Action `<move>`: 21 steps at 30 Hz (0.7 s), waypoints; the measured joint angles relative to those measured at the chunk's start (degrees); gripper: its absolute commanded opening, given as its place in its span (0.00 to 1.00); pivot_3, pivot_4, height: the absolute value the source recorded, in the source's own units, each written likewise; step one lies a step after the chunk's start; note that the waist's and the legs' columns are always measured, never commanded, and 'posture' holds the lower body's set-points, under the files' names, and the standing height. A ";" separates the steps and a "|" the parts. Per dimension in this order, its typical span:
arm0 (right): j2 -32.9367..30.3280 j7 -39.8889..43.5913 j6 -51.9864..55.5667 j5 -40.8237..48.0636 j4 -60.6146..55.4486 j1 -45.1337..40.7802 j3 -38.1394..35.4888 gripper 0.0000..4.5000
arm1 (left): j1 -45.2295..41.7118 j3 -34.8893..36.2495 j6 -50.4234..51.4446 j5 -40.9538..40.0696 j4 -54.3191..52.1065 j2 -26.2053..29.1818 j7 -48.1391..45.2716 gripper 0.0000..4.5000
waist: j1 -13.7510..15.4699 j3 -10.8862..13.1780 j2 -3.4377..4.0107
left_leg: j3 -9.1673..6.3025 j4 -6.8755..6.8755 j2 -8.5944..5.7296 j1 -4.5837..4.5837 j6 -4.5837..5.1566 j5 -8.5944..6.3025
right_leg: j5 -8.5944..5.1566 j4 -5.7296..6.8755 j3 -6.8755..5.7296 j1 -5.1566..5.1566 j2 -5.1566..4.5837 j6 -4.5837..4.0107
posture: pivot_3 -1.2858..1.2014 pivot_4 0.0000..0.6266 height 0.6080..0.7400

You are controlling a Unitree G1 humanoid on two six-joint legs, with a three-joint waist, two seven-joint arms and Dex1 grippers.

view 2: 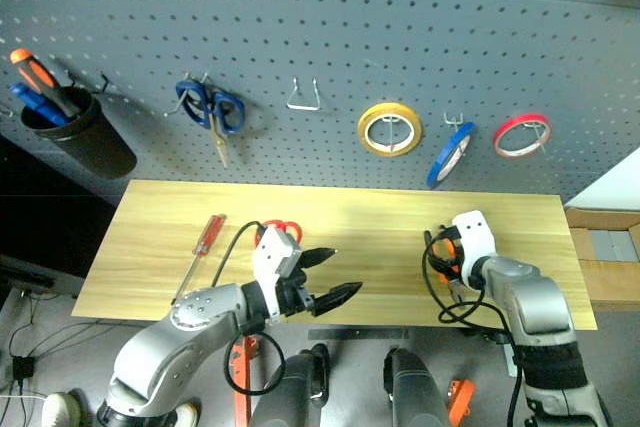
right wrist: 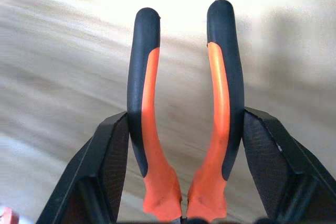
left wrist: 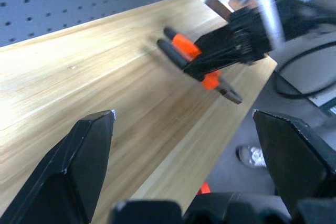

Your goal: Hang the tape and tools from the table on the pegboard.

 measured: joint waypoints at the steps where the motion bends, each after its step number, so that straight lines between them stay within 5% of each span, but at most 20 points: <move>1: 0.18 0.13 -0.16 0.56 -3.78 1.81 0.32 0.60 | 0.80 0.68 0.66 -0.65 -0.68 0.21 0.16 1.00 | 0.00 -0.02 -0.01 | 0.00 0.01 0.00 0.00 -0.03 -0.02 | -0.01 -0.01 0.00 0.01 0.00 0.02 | 0.54 0.39 1.00; 9: 4.22 -2.99 -9.33 0.61 -14.06 0.65 5.68 0.60 | 0.27 7.60 5.79 -8.39 -6.26 -3.20 6.14 1.00 | 0.01 -0.50 -0.33 | -0.09 0.13 -0.03 0.03 -0.22 0.19 | 0.00 0.10 -0.07 0.05 -0.01 0.02 | 0.55 0.31 1.00; 16: 10.10 -6.11 -21.57 -1.99 -7.67 -7.43 7.46 0.60 | -1.16 16.12 9.98 -17.07 -9.81 -4.11 13.52 1.00 | 0.17 -2.89 -0.66 | -0.31 0.10 -0.03 0.03 -0.29 0.27 | 0.14 0.17 -0.29 0.09 0.02 -0.21 | 0.58 0.20 1.00; 21: 12.44 -6.24 -30.89 -4.97 0.79 -13.96 9.45 0.60 | -0.23 18.93 9.03 -15.77 -12.20 -2.73 18.18 1.00 | 0.59 -4.98 -0.78 | -0.33 0.10 -0.07 0.06 -0.28 0.27 | 0.27 0.18 -0.33 0.13 0.02 -0.44 | 0.59 0.18 1.00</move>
